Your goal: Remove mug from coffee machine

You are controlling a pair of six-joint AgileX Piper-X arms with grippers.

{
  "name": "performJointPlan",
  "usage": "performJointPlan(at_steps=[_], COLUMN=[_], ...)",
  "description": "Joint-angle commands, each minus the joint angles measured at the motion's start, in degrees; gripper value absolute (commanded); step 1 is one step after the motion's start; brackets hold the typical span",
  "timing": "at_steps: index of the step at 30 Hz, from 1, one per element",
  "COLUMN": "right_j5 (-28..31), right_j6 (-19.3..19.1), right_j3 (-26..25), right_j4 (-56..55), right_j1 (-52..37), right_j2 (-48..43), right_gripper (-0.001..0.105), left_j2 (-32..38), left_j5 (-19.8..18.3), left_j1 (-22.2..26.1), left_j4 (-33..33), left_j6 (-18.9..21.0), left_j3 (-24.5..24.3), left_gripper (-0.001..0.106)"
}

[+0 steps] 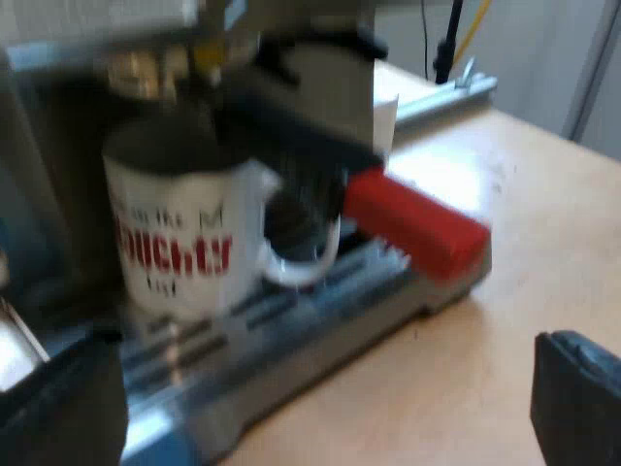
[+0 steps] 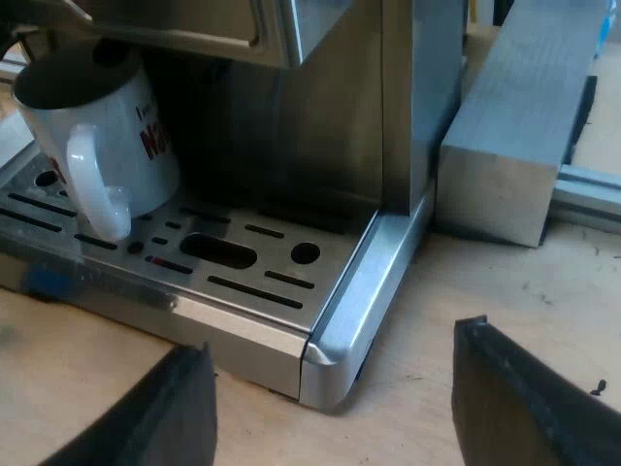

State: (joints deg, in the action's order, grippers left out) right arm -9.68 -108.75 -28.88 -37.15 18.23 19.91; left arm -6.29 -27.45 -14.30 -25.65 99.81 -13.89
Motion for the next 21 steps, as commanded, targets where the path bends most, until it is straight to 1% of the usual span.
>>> performJointPlan(at_steps=[1,10,14,19,21], right_j5=[-1.14,-3.54,-4.69,-4.67,-6.44], right_j6=[-0.79,-0.79,-0.64,-0.78,-0.78], right_j3=[2.33,8.17,9.12,9.63,10.78], right_j4=[4.92,13.84,14.30,14.41,15.21], right_j1=[0.09,0.09,0.09,0.09,0.31], right_j2=[0.02,0.02,0.02,0.02,0.02], right_gripper=[0.055,0.055,0.055,0.055,0.055], left_j2=[-0.03,-0.11,-0.11,-0.11,-0.11], left_j5=[-0.27,-0.27,-0.27,-0.27,-0.27], left_j1=[-0.20,-0.20,-0.20,-0.20,-0.20], left_j4=[1.41,2.18,2.18,2.18,2.18], left_j6=[-0.30,-0.30,-0.30,-0.30,-0.30], left_j3=[3.14,3.62,3.62,3.62,3.62], left_gripper=[0.086,0.086,0.086,0.086,0.086])
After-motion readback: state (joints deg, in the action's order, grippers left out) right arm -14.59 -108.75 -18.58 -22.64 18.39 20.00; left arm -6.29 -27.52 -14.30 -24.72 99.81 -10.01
